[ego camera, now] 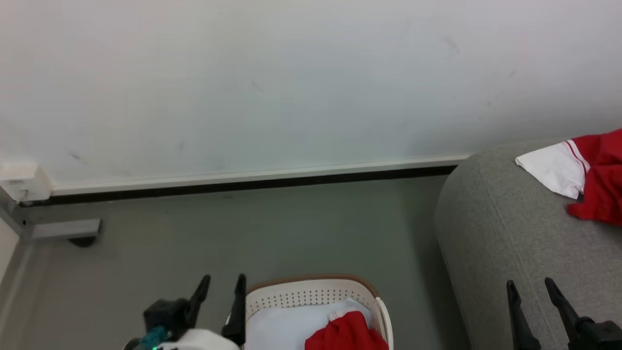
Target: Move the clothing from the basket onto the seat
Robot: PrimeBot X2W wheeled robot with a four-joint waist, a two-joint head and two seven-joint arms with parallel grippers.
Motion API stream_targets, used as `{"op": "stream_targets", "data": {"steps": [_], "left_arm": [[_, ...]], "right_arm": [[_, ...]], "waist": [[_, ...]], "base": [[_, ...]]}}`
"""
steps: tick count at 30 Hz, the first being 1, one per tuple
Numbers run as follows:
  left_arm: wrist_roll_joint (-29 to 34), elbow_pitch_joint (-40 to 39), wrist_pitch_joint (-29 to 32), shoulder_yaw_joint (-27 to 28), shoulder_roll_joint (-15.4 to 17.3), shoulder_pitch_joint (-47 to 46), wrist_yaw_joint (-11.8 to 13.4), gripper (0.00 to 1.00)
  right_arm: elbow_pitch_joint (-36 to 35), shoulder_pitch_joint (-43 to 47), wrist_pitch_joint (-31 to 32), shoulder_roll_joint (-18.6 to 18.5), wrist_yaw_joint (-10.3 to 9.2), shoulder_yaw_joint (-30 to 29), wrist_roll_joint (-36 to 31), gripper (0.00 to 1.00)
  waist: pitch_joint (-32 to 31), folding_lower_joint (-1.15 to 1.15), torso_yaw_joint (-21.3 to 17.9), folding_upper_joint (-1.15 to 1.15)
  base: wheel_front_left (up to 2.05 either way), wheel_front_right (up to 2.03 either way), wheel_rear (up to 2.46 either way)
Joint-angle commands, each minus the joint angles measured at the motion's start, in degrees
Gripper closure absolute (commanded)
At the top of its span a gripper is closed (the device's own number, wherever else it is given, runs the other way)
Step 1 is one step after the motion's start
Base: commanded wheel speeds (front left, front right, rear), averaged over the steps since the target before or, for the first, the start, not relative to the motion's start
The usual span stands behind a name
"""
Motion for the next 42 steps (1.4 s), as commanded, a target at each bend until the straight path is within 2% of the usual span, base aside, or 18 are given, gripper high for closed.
{"op": "stream_targets", "data": {"steps": [1, 8, 15, 19, 31, 36, 42], "left_arm": [[0.91, 0.50, 1.74, -0.93, -0.21, -2.21, -0.48, 0.00], [2.46, 6.47, 11.17, -5.61, -1.70, -11.70, -1.97, 0.00], [2.82, 17.31, 19.08, -8.85, -3.08, -19.59, -3.30, 0.00], [2.28, 22.42, 20.94, -9.39, -3.96, -22.68, -3.24, 0.00], [3.05, 40.01, 20.75, -11.11, -5.19, -32.89, -2.59, 0.00], [4.28, 46.01, 21.17, -11.84, -3.98, -36.25, -2.03, 0.00], [4.35, 50.95, 21.46, -12.06, -2.62, -39.60, -2.64, 0.00]], "right_arm": [[-0.77, -1.52, 0.20, -0.26, -0.13, 0.02, -0.33, 0.00], [-1.80, -5.63, -0.11, -0.42, -0.13, 1.47, -0.34, 0.00], [-1.88, -10.27, -0.85, -0.35, -0.12, 3.97, 0.10, 0.00], [-1.94, -12.25, -1.17, -0.30, -0.12, 4.96, -0.04, 0.00], [-3.65, -19.61, -2.88, 0.09, -0.13, 9.74, 1.08, 0.00], [-4.03, -20.93, -3.81, 0.12, -0.13, 11.42, 2.45, 0.00], [-4.47, -22.29, -4.87, 0.15, -0.13, 12.28, 3.86, 0.00]], "waist": [[2.57, 0.00, -1.12, 0.00], [8.30, 0.00, -4.44, 0.00], [14.61, 0.00, -7.65, 0.00], [17.51, 0.00, -8.88, 0.00], [30.17, 0.00, -13.50, 0.00], [34.54, 0.00, -14.60, 0.00], [38.89, 0.00, -15.21, 0.00]], "base": [[0.00, 0.00, 0.00], [0.00, 0.00, 0.00], [0.00, 0.00, 0.00], [0.00, 0.00, 0.00], [0.00, 0.00, 0.00], [0.00, 0.00, 0.00], [0.00, 0.00, 0.00]]}}
